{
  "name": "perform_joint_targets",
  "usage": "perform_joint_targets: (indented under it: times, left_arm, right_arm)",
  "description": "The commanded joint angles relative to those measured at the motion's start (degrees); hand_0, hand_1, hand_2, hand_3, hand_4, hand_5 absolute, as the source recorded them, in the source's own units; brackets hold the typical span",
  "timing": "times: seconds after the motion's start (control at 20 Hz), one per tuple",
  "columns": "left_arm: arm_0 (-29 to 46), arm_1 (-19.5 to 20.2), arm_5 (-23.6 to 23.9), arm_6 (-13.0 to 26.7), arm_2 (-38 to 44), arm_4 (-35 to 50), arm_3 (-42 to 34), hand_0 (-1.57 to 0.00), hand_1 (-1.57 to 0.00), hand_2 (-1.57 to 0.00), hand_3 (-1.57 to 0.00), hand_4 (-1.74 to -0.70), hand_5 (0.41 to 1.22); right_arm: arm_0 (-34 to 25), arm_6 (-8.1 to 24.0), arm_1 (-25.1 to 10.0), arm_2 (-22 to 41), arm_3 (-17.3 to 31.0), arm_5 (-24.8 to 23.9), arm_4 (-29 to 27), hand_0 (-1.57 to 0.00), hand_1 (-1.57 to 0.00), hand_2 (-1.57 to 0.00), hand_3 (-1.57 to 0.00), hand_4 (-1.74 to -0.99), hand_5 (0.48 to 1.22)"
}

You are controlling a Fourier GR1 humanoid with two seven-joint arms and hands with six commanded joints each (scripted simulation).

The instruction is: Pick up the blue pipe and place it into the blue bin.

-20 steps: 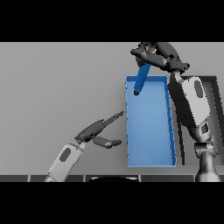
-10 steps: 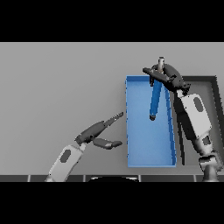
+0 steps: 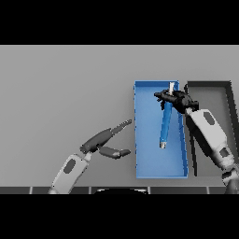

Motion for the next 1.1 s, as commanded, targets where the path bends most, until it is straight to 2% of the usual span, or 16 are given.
perform_joint_targets:
  times: [0.0, 0.05, 0.1, 0.2, 0.35, 0.45, 0.5, 0.55, 0.6, 0.7, 0.85, 0.95, 1.05]
  left_arm:
    - [0.1, 0.2, -0.1, -0.3, 0.2, 0.3, -0.2, 0.00, 0.00, 0.00, 0.00, -0.88, 0.497]
    - [-0.3, -0.1, -0.3, 0.1, 0.1, 0.3, 0.6, 0.00, 0.00, 0.00, 0.00, -0.88, 0.497]
    - [-0.4, -0.2, -0.1, 0.0, 0.1, 0.1, 0.9, 0.00, 0.00, 0.00, 0.00, -0.88, 0.496]
    - [-1.0, -0.4, 0.0, 0.0, 0.3, 0.0, 1.4, 0.00, 0.00, 0.00, 0.00, -0.88, 0.493]
    - [-0.4, 0.0, -0.1, -0.3, 0.4, 0.4, 0.5, 0.00, 0.00, 0.00, 0.00, -0.88, 0.488]
    - [-0.1, -0.3, 0.0, -0.7, -0.1, -0.2, 1.2, 0.00, 0.00, 0.00, 0.00, -0.88, 0.483]
    - [0.2, -0.2, 0.0, -0.6, 0.0, 0.0, 0.9, 0.00, 0.00, 0.00, 0.00, -0.88, 0.480]
    - [0.1, 0.0, 0.1, -0.5, 0.1, -0.4, 1.3, 0.00, 0.00, 0.00, 0.00, -0.88, 0.478]
    - [0.7, 0.2, 0.2, -1.0, 0.1, -0.2, 0.6, 0.00, 0.00, 0.00, 0.00, -0.88, 0.476]
    - [0.4, 0.1, -0.1, -0.6, -0.1, 0.0, 0.2, 0.00, 0.00, 0.00, 0.00, -0.88, 0.474]
    - [-0.8, -0.4, 0.1, 0.8, 0.4, 0.1, 1.3, 0.00, 0.00, 0.00, 0.00, -0.88, 0.476]
    - [0.3, -0.2, 0.3, -0.2, 0.0, -0.2, 0.4, 0.00, 0.00, 0.00, 0.00, -0.89, 0.478]
    - [0.6, 0.5, -0.2, -0.2, 0.0, 0.3, -0.5, 0.00, 0.00, 0.00, 0.00, -0.89, 0.480]
  right_arm:
    - [-0.6, 0.0, -0.7, 2.2, 0.4, 0.3, -2.7, -0.64, -0.62, -0.60, -0.39, -1.334, 1.135]
    - [-1.6, 0.0, -1.9, 4.7, 0.2, 2.2, -4.5, -0.51, -0.50, -0.48, -0.31, -1.296, 1.152]
    - [-2.9, 0.0, -3.4, 7.7, 0.0, 2.8, -5.8, -0.41, -0.40, -0.38, -0.25, -1.264, 1.108]
    - [-4.1, -1.2, -3.9, 10.5, -1.1, 4.5, -2.3, -0.26, -0.25, -0.24, -0.16, -1.202, 1.013]
    - [-4.2, -1.8, -4.8, 12.4, -1.3, 5.7, 0.8, -0.13, -0.13, -0.12, -0.08, -1.150, 0.914]
    - [-4.9, -2.6, -4.2, 13.5, -0.7, 6.8, 2.5, -0.09, -0.08, -0.08, -0.05, -1.133, 0.853]
    - [-4.7, -3.2, -4.7, 13.5, -0.5, 7.2, 3.0, -0.07, -0.07, -0.06, -0.04, -1.131, 0.829]
    - [-4.9, -3.2, -4.5, 13.7, -0.1, 7.5, 3.2, -0.19, -0.09, -0.05, -0.03, -1.131, 0.809]
    - [-5.0, -3.4, -4.5, 13.6, 0.3, 7.9, 3.1, -0.38, -0.18, -0.08, -0.03, -1.144, 0.792]
    - [-4.9, -3.9, -4.3, 13.6, 0.3, 8.4, 3.1, -0.24, -0.12, -0.05, -0.02, -1.153, 0.777]
    - [-4.1, -4.7, -4.0, 12.9, -0.1, 8.1, 1.7, -0.12, -0.06, -0.03, -0.01, -1.154, 0.809]
    - [-4.2, -5.2, -4.3, 12.7, 0.1, 8.5, 2.0, -0.21, -0.10, -0.02, 0.00, -1.152, 0.804]
    - [-3.9, -4.9, -4.5, 12.8, -1.0, 7.7, 1.8, -0.21, -0.10, -0.02, 0.00, -1.152, 0.795]
